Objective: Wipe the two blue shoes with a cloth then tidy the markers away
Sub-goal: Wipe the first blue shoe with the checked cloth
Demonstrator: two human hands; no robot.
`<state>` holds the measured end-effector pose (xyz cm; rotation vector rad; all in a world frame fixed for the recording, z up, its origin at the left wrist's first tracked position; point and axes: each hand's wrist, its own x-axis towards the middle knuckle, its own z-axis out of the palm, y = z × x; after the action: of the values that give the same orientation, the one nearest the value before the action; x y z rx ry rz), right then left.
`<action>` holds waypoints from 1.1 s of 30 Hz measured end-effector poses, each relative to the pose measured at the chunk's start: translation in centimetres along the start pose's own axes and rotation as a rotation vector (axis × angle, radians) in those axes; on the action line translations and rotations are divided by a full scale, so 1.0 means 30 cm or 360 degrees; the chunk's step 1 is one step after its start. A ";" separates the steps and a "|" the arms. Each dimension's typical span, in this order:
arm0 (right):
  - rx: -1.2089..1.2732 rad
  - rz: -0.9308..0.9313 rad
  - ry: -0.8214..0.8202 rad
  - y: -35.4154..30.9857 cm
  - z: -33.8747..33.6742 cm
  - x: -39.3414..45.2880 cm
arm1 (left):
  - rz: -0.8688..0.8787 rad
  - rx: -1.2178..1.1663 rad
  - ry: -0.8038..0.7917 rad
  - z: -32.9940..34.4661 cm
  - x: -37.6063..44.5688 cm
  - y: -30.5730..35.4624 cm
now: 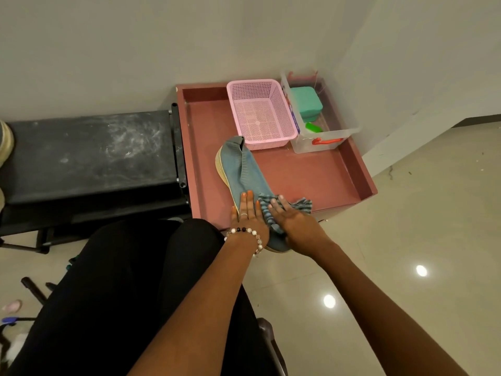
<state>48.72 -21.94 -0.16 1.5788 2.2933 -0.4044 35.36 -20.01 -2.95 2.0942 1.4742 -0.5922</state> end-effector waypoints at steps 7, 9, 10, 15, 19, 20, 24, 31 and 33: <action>-0.0219 -0.0044 0.0101 0.001 -0.044 0.205 | 0.0023 -0.0015 -0.0043 -0.007 0.001 -0.012; -0.0166 0.0001 0.0124 -0.030 -0.057 0.264 | 0.0051 -0.0025 -0.0087 -0.019 -0.007 -0.014; -0.0126 0.0020 0.0140 -0.043 -0.057 0.281 | 0.0057 -0.0013 -0.0089 -0.023 -0.010 -0.014; 0.0309 0.0010 0.0134 -0.028 -0.028 0.199 | 0.0081 -0.0004 -0.0087 -0.029 -0.018 -0.014; 0.0875 -0.0012 0.0246 0.043 0.019 0.041 | 0.0046 0.0000 -0.0019 -0.018 -0.024 -0.009; 0.1044 0.0005 0.0253 0.070 0.023 0.007 | 0.0037 0.0010 -0.0001 -0.016 -0.026 -0.006; 0.1765 0.0647 0.0333 0.156 -0.010 -0.068 | -0.0001 0.0040 0.0098 -0.007 -0.045 0.004; 0.1628 0.0901 0.0607 0.068 -0.018 -0.014 | 0.0023 -0.0001 0.0494 -0.041 -0.076 0.029; 0.1374 0.0670 0.0494 0.013 0.007 0.002 | 0.0038 -0.0097 0.0491 -0.049 -0.081 0.028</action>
<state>49.10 -21.83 -0.38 2.6132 1.9828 -1.2131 35.48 -21.08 -0.18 2.2257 1.6053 -0.2175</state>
